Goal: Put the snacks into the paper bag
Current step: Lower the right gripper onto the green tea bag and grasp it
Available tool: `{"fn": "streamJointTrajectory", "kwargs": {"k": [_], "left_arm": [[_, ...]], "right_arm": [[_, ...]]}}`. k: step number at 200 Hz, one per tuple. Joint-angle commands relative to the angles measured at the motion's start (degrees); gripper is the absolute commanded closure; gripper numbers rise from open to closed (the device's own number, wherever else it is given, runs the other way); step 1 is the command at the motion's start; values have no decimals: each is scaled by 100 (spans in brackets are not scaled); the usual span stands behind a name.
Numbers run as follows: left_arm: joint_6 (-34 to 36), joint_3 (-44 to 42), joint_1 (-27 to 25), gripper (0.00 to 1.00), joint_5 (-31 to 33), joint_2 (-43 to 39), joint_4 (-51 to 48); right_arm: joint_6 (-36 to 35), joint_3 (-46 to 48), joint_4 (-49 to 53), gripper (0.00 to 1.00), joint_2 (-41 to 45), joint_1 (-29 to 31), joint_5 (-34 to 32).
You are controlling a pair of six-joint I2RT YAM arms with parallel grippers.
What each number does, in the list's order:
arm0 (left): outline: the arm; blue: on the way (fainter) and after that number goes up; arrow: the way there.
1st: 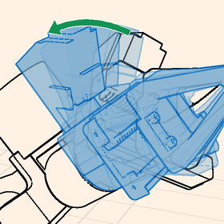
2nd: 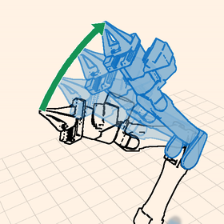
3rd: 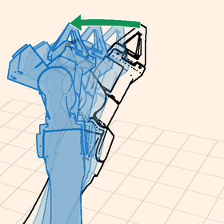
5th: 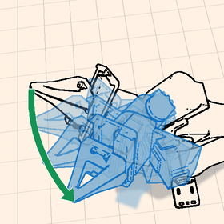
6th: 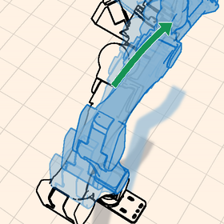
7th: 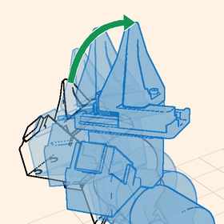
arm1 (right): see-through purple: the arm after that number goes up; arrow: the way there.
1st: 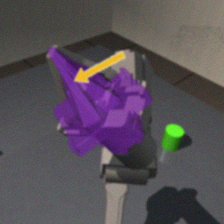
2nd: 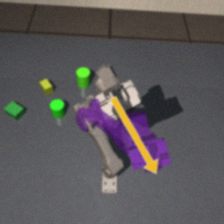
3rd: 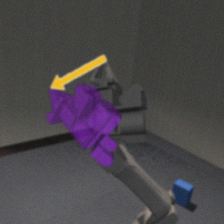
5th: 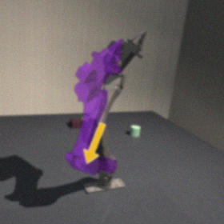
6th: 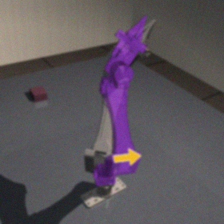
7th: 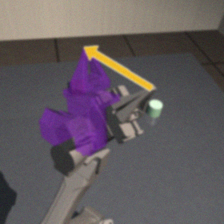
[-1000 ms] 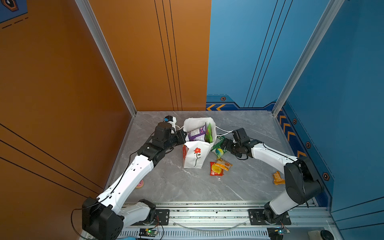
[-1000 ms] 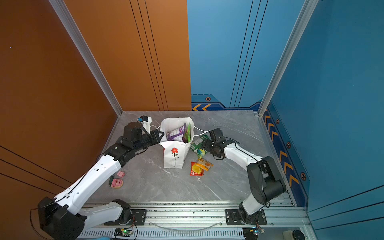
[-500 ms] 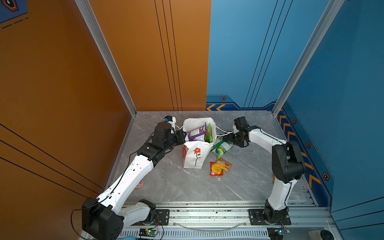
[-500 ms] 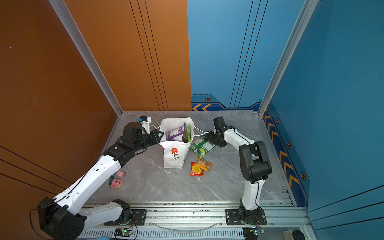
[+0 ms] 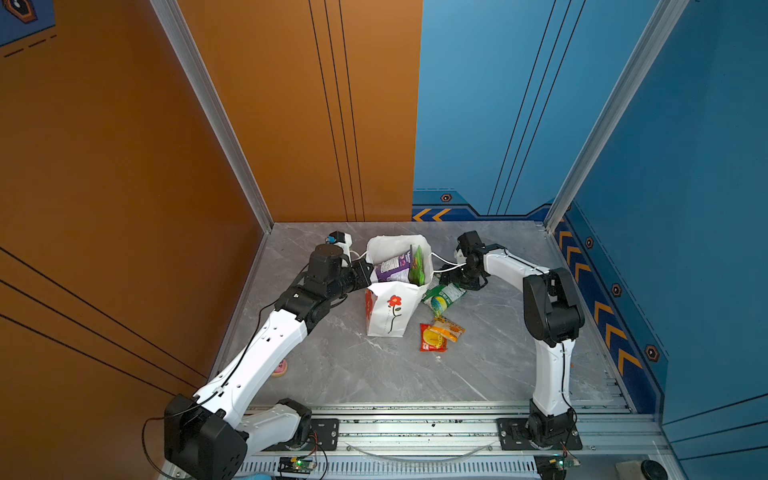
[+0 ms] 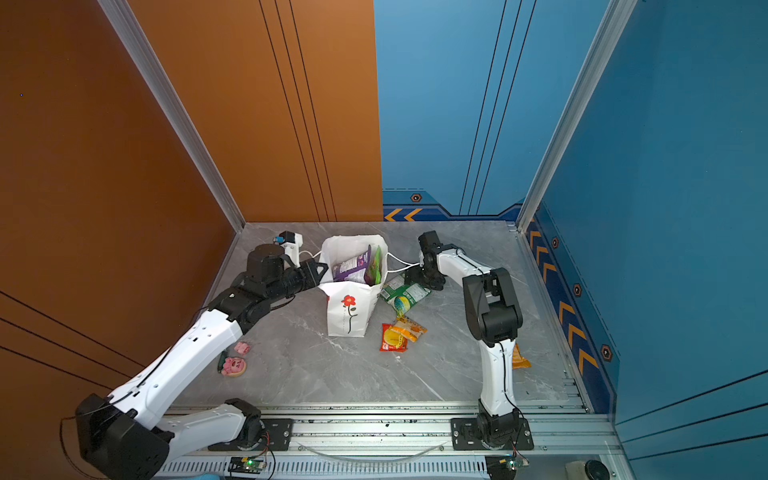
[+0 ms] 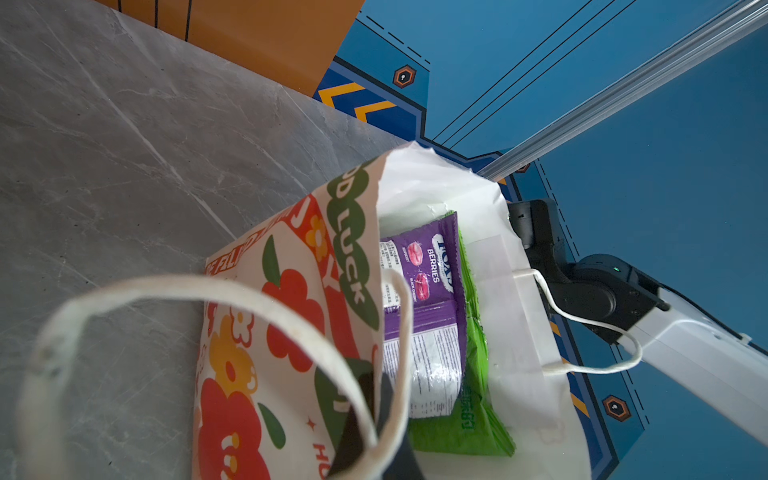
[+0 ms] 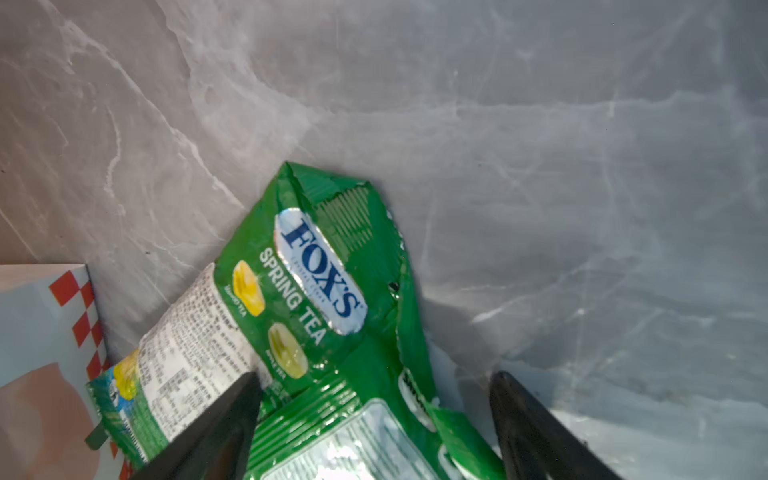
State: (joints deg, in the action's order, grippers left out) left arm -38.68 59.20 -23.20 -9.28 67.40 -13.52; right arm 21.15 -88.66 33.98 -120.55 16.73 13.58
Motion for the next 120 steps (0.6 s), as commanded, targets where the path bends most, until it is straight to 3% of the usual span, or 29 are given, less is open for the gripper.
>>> {"fn": "streamJointTrajectory", "kwargs": {"k": [1,53,76,120], "left_arm": [[-1,21,61,100,-47,-35,586],[34,21,48,100,-61,-80,475],[22,21,48,100,-24,-69,491],[-105,21,48,100,66,-23,650]], "right_arm": [[-52,138,424,18,-115,138,-24],[454,1169,-37,41,522,89,59],[885,1855,-632,56,877,-127,394],[1443,2470,-1154,73,1295,-241,705]]}}
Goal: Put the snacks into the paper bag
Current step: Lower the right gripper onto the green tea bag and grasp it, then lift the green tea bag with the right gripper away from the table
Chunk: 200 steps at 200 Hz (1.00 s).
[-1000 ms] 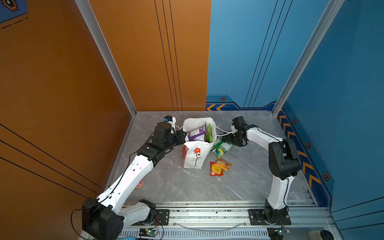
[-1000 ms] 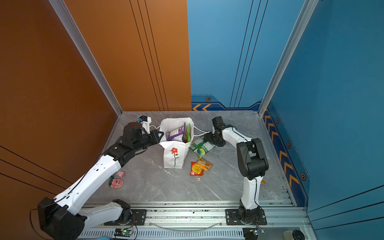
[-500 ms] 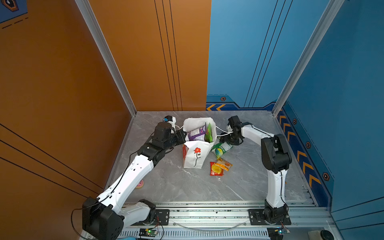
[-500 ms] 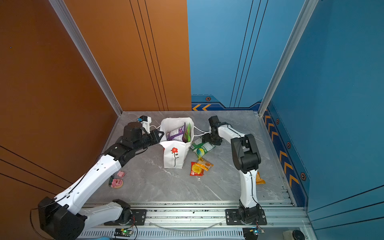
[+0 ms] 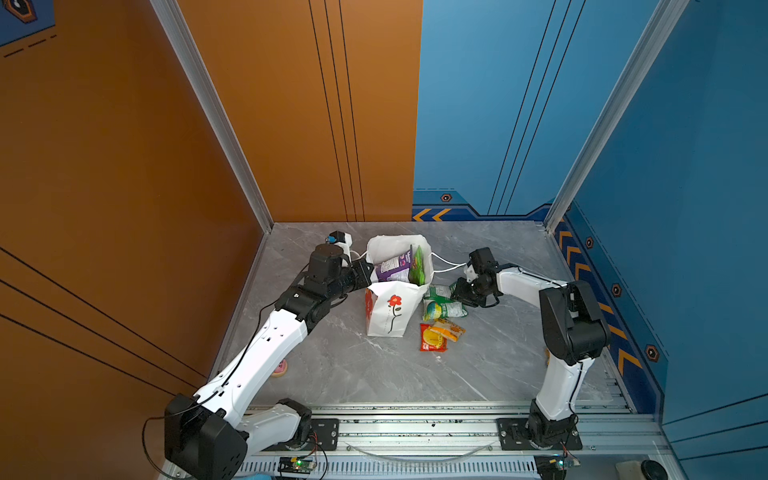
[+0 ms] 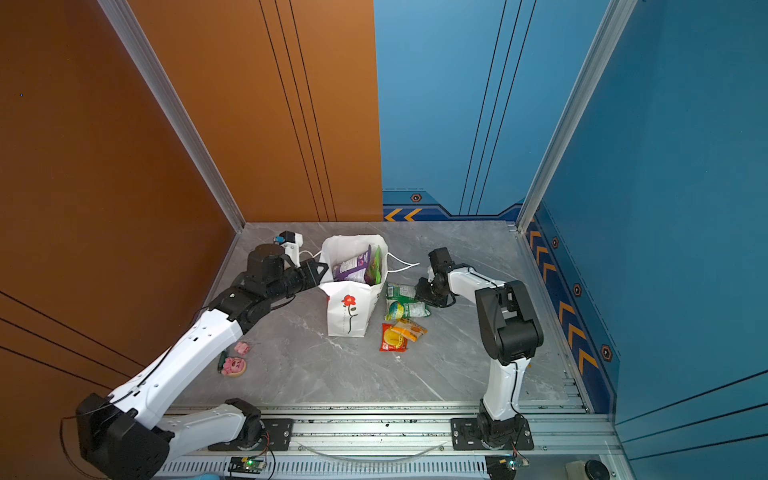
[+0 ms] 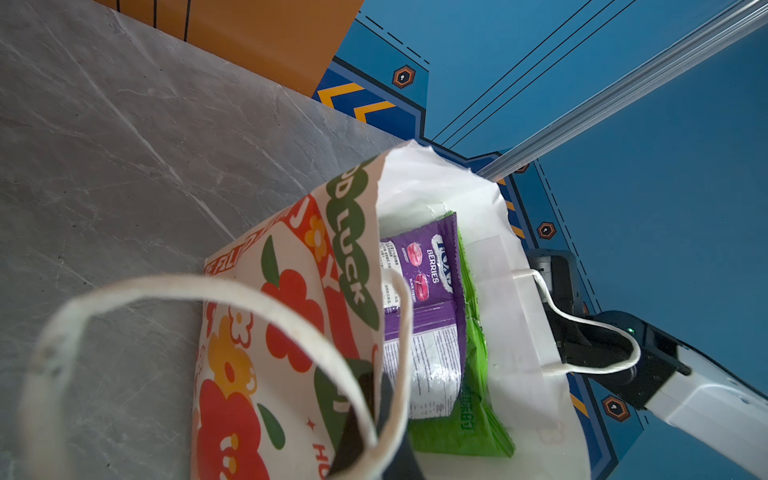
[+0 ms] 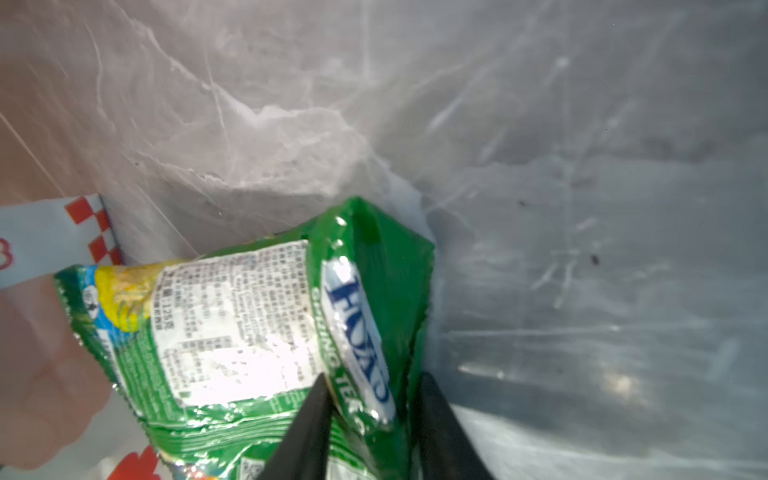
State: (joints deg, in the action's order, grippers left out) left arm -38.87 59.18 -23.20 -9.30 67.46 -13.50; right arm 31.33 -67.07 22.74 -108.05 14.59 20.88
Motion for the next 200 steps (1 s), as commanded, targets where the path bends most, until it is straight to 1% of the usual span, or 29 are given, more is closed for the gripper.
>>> {"fn": "streamJointTrajectory", "kwargs": {"k": [1,30,49,67,82,95,105,122,150,162,182,200], "left_arm": [[-94,24,46,100,64,-26,656],[-70,24,44,100,126,-8,646],[-118,24,46,100,184,59,710],[-208,24,27,100,140,156,826],[-257,24,-16,100,163,184,909],[-276,24,-60,100,206,208,941],[-281,68,-87,100,190,259,905],[-178,239,-130,100,100,364,767],[-135,347,-246,100,161,433,532],[-70,377,-305,100,222,437,502],[-85,445,-342,100,202,553,524],[-85,552,-445,100,214,634,443]], "right_arm": [[434,314,-32,73,50,-35,-20],[679,486,-167,82,267,-151,48],[1008,827,-621,86,580,-303,208],[1199,1053,-892,88,900,-387,206],[1254,1116,-923,89,1108,-421,174],[1269,1146,-838,94,1253,-432,97],[1310,1212,-824,95,1394,-431,55],[1375,1293,-659,97,1644,-425,-84],[1290,1234,-348,98,2030,-444,-225],[1312,1282,-374,98,2235,-464,-232],[1544,1475,-555,99,2670,-531,-237],[1534,1387,-405,99,3022,-613,-321]]}}
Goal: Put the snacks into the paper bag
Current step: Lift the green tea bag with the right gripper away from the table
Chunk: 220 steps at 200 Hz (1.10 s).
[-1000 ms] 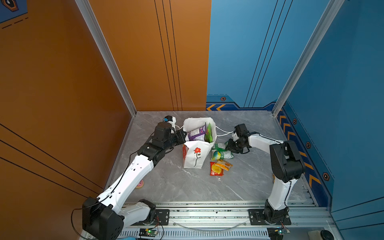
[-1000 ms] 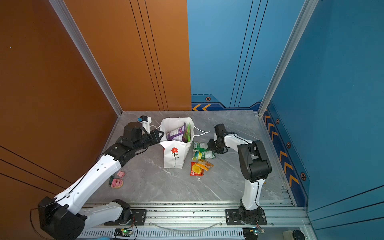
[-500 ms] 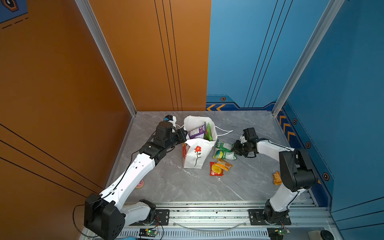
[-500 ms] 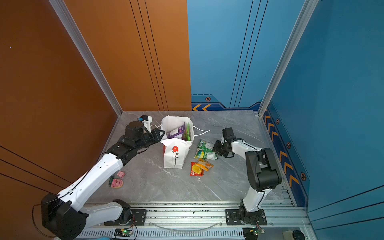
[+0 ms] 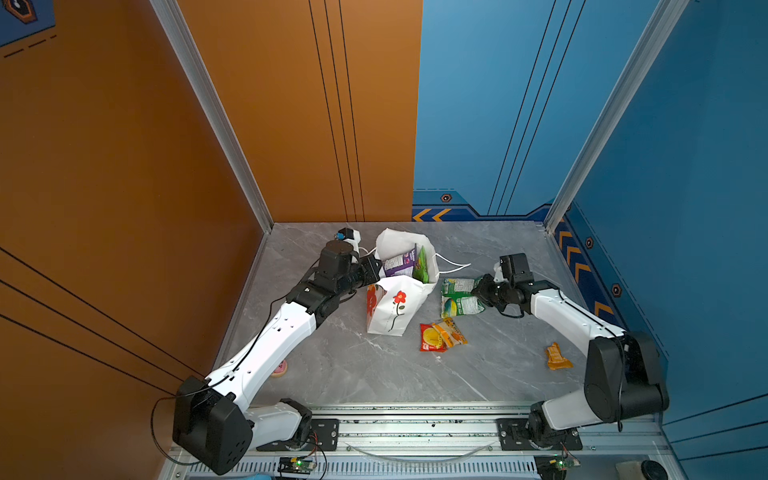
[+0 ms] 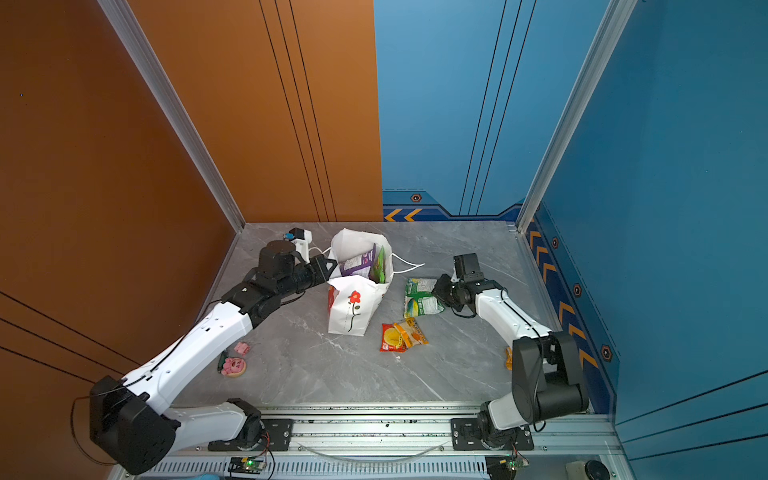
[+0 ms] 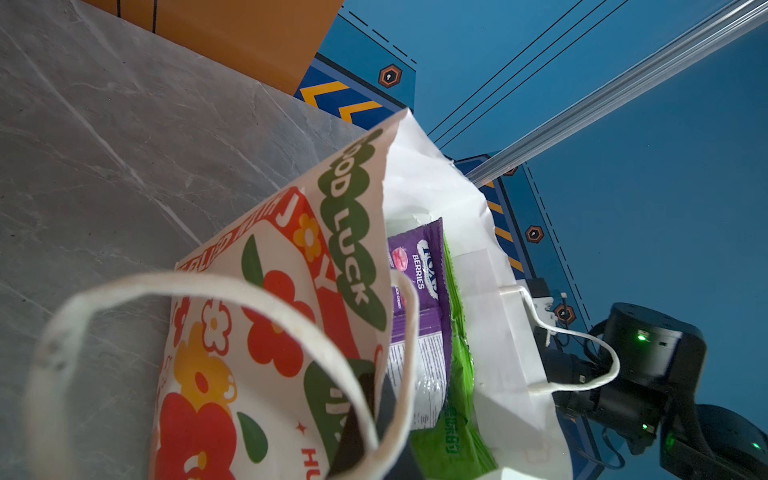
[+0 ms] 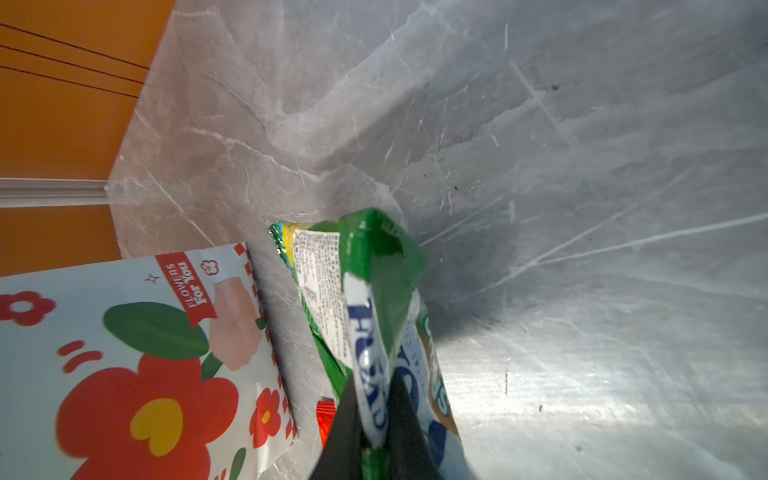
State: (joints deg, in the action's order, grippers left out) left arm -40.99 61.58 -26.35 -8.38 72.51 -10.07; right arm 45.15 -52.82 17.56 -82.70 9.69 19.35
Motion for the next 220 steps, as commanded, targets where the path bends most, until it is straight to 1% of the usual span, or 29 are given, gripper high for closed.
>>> {"fn": "streamJointTrajectory", "kwargs": {"k": [1,22,46,73,97,132,153,176,206,220], "left_arm": [[127,316,-145,100,124,126,96],[174,404,-316,100,240,123,66],[288,569,-484,100,346,198,-30],[344,646,-590,100,382,237,-28],[452,685,-684,100,420,198,-31],[586,826,-815,100,432,242,-373],[626,879,-872,100,503,267,-459],[619,875,-885,100,555,281,-454],[601,911,-913,100,557,361,-435],[597,918,-933,100,564,384,-438]], "right_arm": [[148,-50,141,99,498,-133,-177],[26,-332,535,98,819,-245,-226],[29,-430,661,98,1351,-372,-265],[-164,-820,1115,98,1848,-740,-231],[-337,-1253,1537,98,2065,-911,-229],[-250,-1687,1759,97,2439,-944,-144],[-263,-2323,2003,95,2431,-935,155],[-184,-2787,2154,97,2398,-673,191],[-118,-2921,2075,97,2404,82,-280],[-57,-2943,1958,98,2317,403,-387]]}}
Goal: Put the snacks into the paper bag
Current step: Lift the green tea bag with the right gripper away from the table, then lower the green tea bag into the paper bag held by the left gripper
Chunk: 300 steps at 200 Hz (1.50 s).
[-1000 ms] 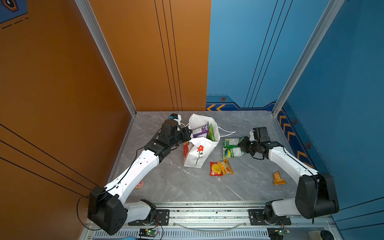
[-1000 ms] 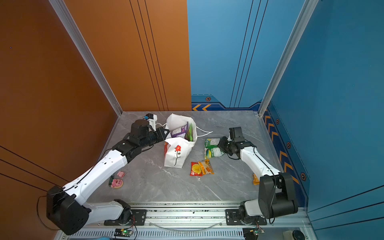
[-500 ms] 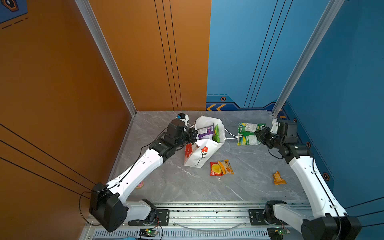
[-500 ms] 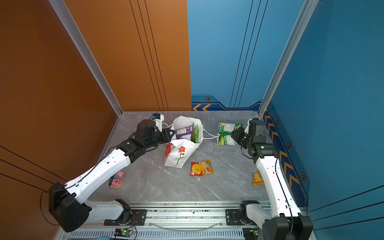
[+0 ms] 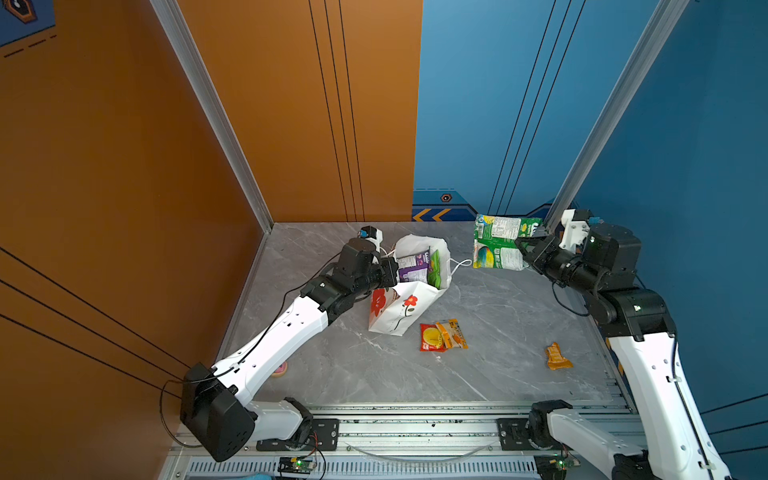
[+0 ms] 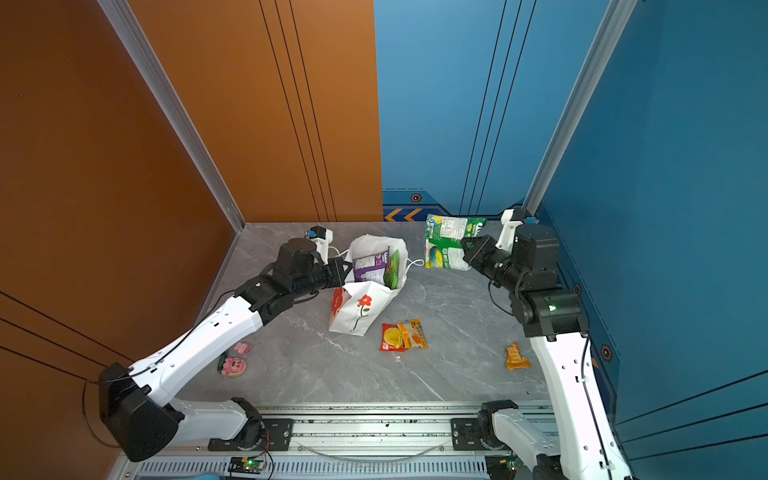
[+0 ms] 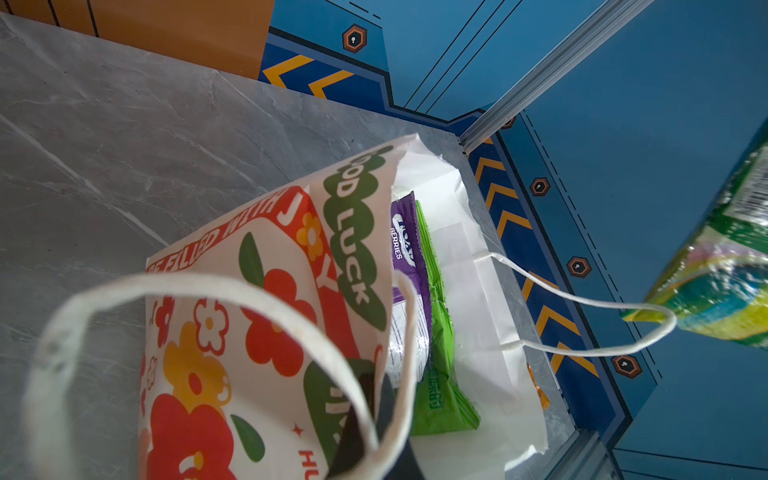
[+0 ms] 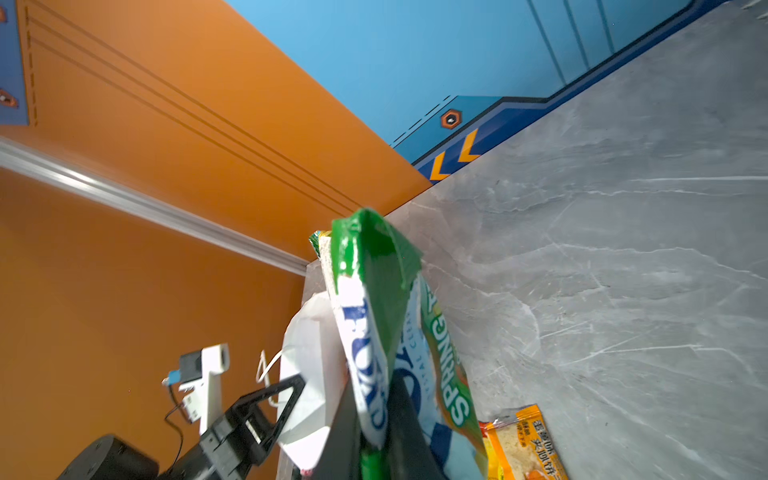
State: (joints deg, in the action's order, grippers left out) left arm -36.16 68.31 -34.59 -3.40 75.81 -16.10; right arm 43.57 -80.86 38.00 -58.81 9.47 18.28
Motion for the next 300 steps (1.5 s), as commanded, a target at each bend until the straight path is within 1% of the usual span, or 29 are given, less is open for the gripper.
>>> {"fn": "streamJointTrajectory", "kwargs": {"k": [1,33,59,103,142,167,203,225,245,270,300], "left_arm": [[112,244,-109,100,66,51,167],[116,274,-118,100,87,95,164],[135,281,-119,100,80,93,159],[170,271,-135,100,97,87,169],[176,237,-135,100,103,19,167],[187,226,-140,100,97,-14,166],[201,221,-143,100,97,-5,172],[184,218,-143,100,65,21,217],[183,236,-152,100,46,44,227],[169,230,-179,100,41,49,295],[177,252,-216,100,28,74,318]], "right_arm": [[106,-149,-107,98,-92,468,-294],[6,-432,-205,98,-389,1202,-700],[-171,-637,-144,98,-558,1563,-1027],[-96,-396,-434,98,-782,2091,-1286],[-125,-398,-565,99,-1112,2334,-1367],[-124,-371,-608,99,-1306,2381,-1393],[-78,-402,-510,99,-1557,2561,-1422],[25,-435,-223,99,-1683,2681,-1697],[159,-279,-258,100,-1697,2724,-1947],[309,-189,-408,100,-1801,2785,-1961],[429,-214,-655,100,-2047,2863,-1796]]}}
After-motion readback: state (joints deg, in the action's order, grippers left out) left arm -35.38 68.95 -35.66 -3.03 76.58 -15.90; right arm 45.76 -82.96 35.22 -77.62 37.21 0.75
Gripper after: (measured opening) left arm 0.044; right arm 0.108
